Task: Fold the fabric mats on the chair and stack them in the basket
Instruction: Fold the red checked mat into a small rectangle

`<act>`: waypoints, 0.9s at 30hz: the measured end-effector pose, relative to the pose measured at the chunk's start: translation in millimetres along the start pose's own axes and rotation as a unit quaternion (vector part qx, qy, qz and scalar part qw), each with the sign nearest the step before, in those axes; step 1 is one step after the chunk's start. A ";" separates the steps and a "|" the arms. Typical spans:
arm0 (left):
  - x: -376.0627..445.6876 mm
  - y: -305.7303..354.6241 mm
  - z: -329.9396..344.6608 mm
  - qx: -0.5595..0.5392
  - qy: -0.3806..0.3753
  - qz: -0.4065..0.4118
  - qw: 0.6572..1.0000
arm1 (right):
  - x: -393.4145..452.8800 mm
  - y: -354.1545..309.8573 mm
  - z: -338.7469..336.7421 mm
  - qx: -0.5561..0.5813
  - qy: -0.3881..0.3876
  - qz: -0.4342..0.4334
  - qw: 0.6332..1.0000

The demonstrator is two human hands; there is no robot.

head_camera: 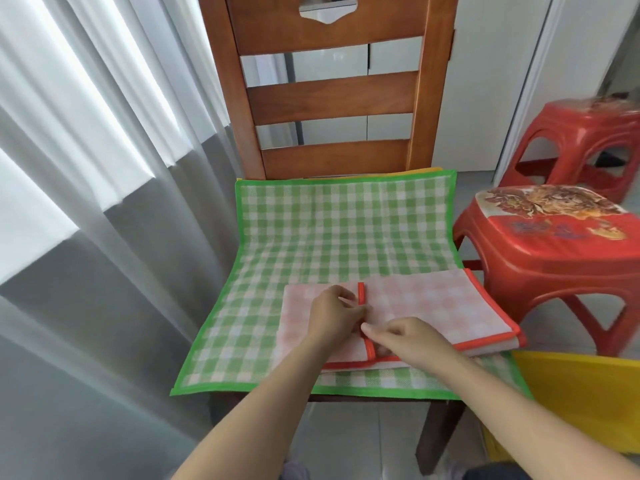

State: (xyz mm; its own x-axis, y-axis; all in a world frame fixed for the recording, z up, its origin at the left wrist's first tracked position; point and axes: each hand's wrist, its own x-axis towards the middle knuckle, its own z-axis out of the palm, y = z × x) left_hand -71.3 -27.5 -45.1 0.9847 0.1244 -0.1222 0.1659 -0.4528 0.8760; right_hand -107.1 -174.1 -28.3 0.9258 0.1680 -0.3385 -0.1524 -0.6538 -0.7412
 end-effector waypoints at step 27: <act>35.3 -26.7 -1.4 0.337 0.041 0.186 0.922 | 17.0 5.7 17.7 -0.155 0.132 -0.078 0.976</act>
State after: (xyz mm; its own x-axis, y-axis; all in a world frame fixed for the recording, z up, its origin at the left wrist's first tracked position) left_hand -41.0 -9.8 -72.2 0.9774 -0.0956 0.1886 -0.1592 -0.9199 0.3583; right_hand -98.3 -161.9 -48.6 0.9924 0.1147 -0.0447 0.0718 -0.8344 -0.5464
